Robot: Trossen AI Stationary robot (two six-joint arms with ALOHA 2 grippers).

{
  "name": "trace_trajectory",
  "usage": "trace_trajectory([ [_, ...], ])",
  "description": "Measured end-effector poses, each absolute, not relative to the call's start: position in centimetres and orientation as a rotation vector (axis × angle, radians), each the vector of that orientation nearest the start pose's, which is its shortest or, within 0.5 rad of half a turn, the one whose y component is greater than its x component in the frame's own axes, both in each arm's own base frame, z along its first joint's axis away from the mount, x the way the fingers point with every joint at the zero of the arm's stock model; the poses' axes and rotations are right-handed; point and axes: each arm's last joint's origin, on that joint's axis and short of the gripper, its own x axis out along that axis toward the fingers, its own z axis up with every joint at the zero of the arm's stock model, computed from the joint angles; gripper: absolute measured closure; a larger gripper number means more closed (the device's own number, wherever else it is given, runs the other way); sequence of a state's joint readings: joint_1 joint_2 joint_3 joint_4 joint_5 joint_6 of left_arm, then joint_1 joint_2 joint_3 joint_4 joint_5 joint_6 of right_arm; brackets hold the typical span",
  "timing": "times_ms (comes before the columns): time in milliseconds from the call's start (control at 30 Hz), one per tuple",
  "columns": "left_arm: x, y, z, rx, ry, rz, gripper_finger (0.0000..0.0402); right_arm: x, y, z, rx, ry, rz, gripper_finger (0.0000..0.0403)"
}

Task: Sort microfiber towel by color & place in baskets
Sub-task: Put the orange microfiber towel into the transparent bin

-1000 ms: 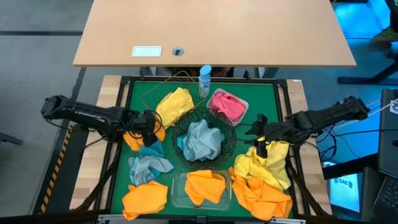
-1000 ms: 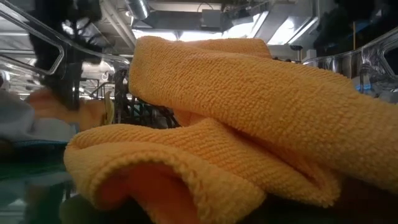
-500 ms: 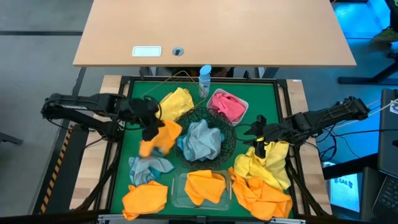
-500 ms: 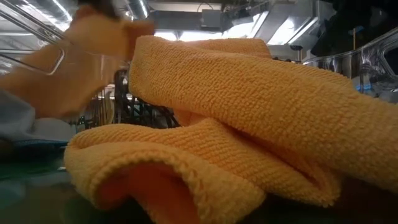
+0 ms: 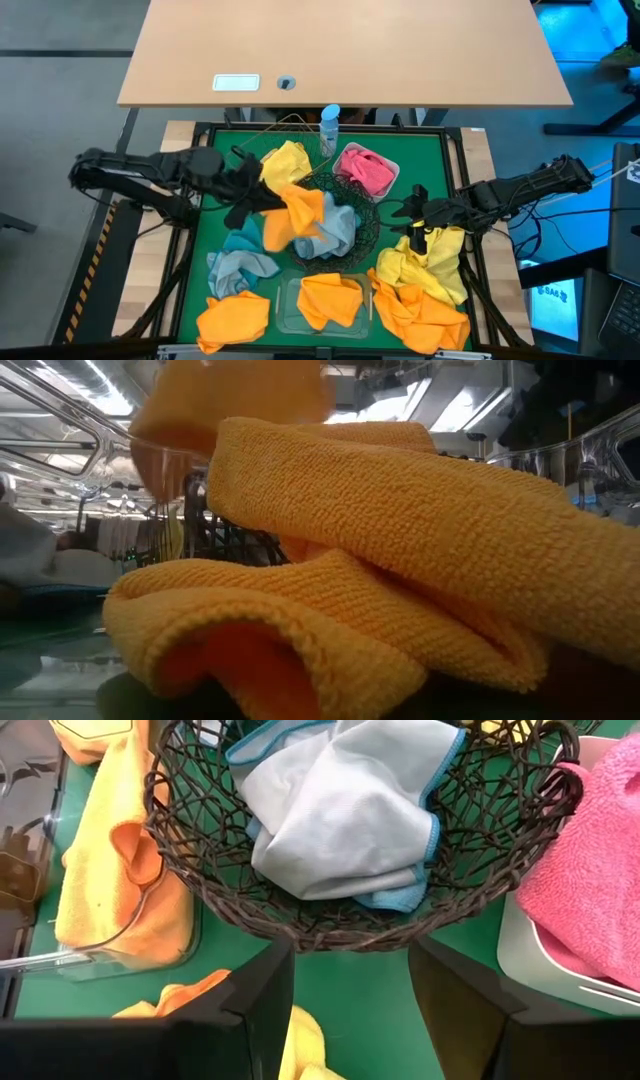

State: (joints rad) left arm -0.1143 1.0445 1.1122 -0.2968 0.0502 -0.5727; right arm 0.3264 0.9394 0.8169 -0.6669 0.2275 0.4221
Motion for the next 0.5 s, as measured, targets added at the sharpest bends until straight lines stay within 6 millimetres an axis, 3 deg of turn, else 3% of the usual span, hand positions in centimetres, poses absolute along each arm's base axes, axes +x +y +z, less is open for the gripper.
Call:
trace_trajectory([
  [500,26.0,-8.8,39.0,-0.537,0.055,-0.361,0.0398,17.6,5.3,27.9,0.191,0.743,-0.063,0.0207],
])
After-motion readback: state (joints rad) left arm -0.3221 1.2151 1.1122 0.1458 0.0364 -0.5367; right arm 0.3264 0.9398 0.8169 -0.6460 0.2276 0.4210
